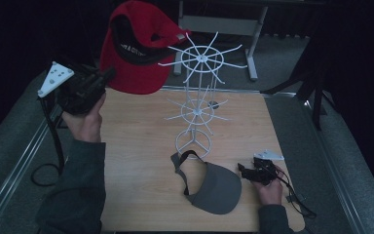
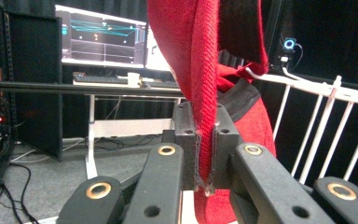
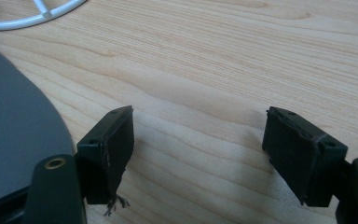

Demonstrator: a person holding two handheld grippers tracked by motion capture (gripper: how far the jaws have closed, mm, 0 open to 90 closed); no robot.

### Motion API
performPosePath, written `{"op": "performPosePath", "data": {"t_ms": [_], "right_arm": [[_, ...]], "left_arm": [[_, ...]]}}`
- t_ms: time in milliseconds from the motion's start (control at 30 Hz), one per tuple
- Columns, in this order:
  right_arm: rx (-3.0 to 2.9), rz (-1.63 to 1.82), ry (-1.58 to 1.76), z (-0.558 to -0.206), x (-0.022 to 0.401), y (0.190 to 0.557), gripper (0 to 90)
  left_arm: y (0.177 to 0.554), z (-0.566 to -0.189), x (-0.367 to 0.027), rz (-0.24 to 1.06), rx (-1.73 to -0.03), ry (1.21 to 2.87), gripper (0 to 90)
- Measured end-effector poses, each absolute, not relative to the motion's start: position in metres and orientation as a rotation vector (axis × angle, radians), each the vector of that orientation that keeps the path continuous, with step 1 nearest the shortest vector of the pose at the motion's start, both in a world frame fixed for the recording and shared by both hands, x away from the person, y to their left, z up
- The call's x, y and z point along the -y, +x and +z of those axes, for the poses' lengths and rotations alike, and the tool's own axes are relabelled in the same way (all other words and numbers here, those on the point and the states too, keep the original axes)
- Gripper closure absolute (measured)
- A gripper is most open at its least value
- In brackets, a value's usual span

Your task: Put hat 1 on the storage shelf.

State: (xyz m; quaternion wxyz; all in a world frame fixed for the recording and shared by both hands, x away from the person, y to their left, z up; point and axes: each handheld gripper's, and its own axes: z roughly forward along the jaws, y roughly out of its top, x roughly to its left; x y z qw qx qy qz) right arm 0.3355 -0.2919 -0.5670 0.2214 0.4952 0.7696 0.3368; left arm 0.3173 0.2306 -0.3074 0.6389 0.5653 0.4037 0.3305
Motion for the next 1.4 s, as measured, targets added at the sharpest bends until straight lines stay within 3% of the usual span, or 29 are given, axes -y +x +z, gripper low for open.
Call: {"op": "performPosePath", "data": {"t_ms": [1167, 1267, 1400], "right_arm": [[-2.128, 0.931, 1.366, -0.567, 0.292, 0.336, 24.8], [-2.128, 0.930, 1.364, -0.567, 0.292, 0.336, 24.8], [-2.128, 0.930, 1.366, -0.567, 0.292, 0.335, 24.8]], "left_arm": [[0.310, -0.398, -0.237, 0.733, -1.004, 1.411, 84.4], [0.310, -0.399, -0.238, 0.728, -1.005, 1.410, 80.8], [0.308, -0.398, -0.242, 0.714, -0.995, 1.398, 65.3]]}}
